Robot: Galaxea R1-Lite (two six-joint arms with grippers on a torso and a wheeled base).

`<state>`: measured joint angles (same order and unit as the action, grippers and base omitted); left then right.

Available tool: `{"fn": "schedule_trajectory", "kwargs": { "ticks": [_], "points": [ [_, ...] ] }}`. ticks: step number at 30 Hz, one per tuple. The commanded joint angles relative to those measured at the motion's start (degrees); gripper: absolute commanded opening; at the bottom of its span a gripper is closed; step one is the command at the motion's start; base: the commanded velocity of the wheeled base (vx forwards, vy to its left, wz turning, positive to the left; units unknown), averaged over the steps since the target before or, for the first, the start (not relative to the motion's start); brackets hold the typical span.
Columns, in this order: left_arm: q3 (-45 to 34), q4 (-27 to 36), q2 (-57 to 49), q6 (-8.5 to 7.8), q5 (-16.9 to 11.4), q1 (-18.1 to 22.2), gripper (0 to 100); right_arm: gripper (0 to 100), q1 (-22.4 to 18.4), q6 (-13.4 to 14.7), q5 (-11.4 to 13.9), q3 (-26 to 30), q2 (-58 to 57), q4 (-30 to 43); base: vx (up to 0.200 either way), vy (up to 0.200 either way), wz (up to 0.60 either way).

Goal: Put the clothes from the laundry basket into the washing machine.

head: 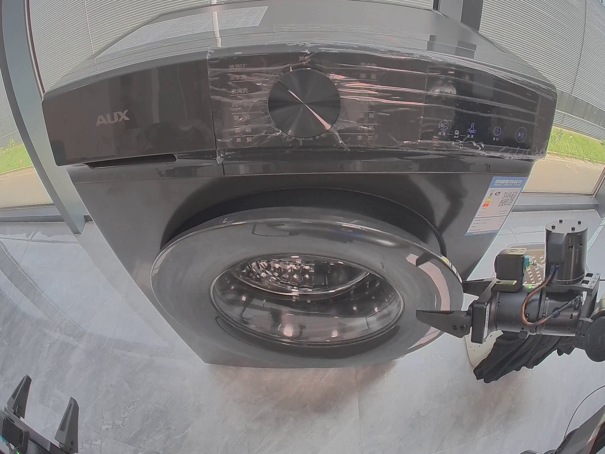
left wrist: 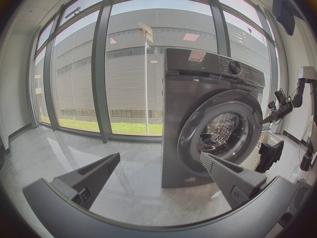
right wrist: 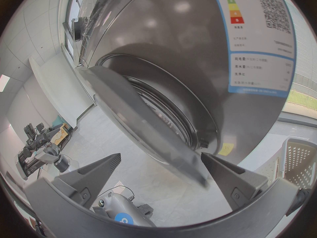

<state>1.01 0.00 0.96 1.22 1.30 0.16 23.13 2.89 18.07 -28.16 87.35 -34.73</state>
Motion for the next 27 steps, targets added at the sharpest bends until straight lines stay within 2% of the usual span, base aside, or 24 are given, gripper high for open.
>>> {"fn": "schedule_trajectory", "kwargs": {
  "ticks": [1, 9, 17, 27],
  "points": [
    [-0.84, 0.00, -0.96, 0.01, 0.01, 0.02, 100, 100, -0.10, -0.25, -0.14, 3.38, -4.11, 0.01, 0.000, 0.000, 0.00],
    [-0.84, 0.00, -0.96, 0.19, 0.10, 0.02, 100, 100, 0.34, -0.34, -0.14, 2.85, -3.32, -0.51, 0.000, 0.000, 0.00],
    [-0.92, 0.09, -0.96, 0.10, 0.10, 0.02, 100, 100, 3.15, -0.34, -0.93, 3.11, -0.25, -0.60, -0.175, 0.000, 0.00],
    [-0.92, 0.00, -0.96, 0.01, 0.10, 0.02, 100, 100, 3.94, -0.43, -1.19, 8.12, -5.52, -0.60, 0.000, 0.000, 0.00]
  ]
}}
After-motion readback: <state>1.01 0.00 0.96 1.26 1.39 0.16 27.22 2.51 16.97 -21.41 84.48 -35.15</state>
